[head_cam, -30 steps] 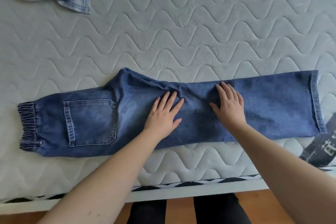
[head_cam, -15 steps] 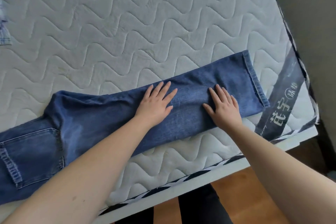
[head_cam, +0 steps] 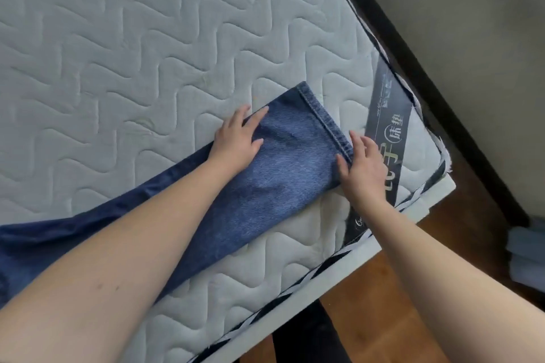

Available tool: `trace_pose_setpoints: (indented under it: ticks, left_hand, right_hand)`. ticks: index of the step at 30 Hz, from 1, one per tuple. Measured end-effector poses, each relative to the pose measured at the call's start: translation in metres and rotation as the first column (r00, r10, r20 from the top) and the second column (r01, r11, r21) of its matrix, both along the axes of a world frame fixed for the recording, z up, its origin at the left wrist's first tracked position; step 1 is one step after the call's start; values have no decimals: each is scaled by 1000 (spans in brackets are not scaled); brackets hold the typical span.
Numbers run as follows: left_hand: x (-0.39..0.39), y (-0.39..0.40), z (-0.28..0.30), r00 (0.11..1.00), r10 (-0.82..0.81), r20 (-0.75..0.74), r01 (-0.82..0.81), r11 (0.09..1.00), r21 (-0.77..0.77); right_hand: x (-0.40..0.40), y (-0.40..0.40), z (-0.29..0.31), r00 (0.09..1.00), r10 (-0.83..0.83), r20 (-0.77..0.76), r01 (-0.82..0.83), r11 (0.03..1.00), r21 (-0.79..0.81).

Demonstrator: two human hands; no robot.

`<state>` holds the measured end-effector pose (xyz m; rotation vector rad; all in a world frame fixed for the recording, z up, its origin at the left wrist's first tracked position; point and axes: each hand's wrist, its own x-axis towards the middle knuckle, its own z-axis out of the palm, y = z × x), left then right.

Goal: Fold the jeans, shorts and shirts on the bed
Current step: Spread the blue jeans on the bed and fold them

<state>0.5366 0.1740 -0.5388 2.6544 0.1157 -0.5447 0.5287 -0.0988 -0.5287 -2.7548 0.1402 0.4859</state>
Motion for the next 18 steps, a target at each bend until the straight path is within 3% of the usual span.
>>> trace_pose_setpoints:
  ticks: [3,6,8,11,13,16,18]
  left_hand:
    - [39,-12,0,977,184,-111,-196,974,-112]
    - [66,-20,6,944,193,-268,-256,941,-221]
    - [77,-22,13,947,122,-298,-218,924,-315]
    - [94,-31,24,954,-8,-300,-94,941,-324]
    - [108,-40,26,971,-48,-233,-23,955,-296]
    - [126,-61,25,989,-41,-139,-4,951,-309]
    - [131,-79,17,988,-54,-148,12,963,-269]
  right_hand:
    - [16,-8,0,972,-140,-191,157,985,74]
    - [30,-9,6,932,-62,-358,62,998,-11]
    - [34,-8,12,904,-1,-427,7,1000,12]
    - [30,-12,21,857,-83,-509,227,947,227]
    - [28,-21,28,881,-122,-458,279,915,292]
    - [29,-38,28,927,-188,-325,272,933,235]
    - [30,-47,21,907,-229,-354,315,926,208]
